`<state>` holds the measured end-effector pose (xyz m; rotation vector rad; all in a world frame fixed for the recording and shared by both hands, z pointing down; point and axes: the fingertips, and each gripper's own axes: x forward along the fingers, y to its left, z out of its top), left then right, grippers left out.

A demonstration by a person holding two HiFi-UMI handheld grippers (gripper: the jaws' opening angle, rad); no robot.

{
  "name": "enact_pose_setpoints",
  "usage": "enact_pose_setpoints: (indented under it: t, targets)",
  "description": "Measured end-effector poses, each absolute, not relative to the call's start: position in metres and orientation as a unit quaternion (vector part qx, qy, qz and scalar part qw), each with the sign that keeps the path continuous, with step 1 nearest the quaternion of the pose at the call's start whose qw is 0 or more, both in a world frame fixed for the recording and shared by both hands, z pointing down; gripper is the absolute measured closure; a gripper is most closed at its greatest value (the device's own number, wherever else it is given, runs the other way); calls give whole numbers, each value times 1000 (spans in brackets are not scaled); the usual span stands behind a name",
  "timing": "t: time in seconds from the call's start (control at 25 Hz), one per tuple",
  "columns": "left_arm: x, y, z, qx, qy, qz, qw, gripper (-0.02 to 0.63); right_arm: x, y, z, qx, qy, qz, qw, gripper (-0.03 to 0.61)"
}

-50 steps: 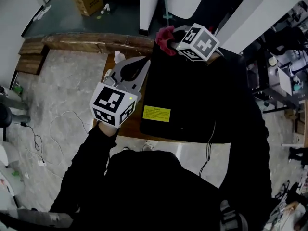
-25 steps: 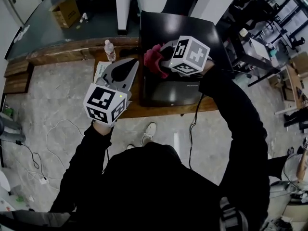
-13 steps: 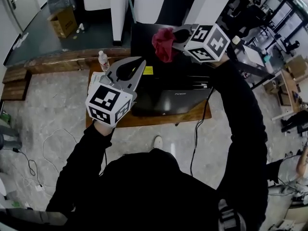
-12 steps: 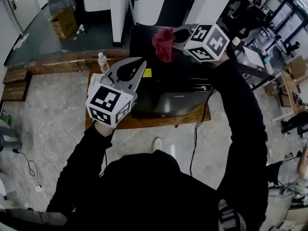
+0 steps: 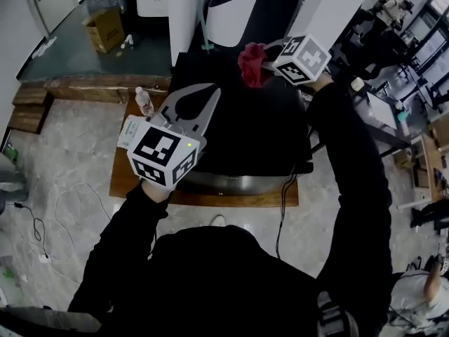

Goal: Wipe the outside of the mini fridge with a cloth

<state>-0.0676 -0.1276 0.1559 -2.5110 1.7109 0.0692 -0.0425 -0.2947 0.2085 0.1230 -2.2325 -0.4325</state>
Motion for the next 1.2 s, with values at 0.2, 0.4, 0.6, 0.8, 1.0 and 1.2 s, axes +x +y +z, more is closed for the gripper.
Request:
enact_pose_setpoints:
  t: [0.2,0.4,0.6,0.8,1.0,1.2]
  targets:
    - [-38,-171,158,-820,571,15,47,609,-22,-369,232,60,-892,-154,421,523]
    - [-11,-203,166,-818,574,7,40,609,1,-434,290,82,-873,-138,460,523]
    - [2,-216,183,-820,572,-9,28,609,4,-435,310,82,-881,-153,439,525]
    - [7,-217,190,-826,564,-10,15,609,7,-403,309,47,-886,-141,439,528]
    - [16,-202,191,-842,540,-10,10,609,25,-355,307,35,-887,-124,443,528]
    - [21,-173,193,-861,508,-8,6,609,43,-293,308,30,-886,-100,452,527]
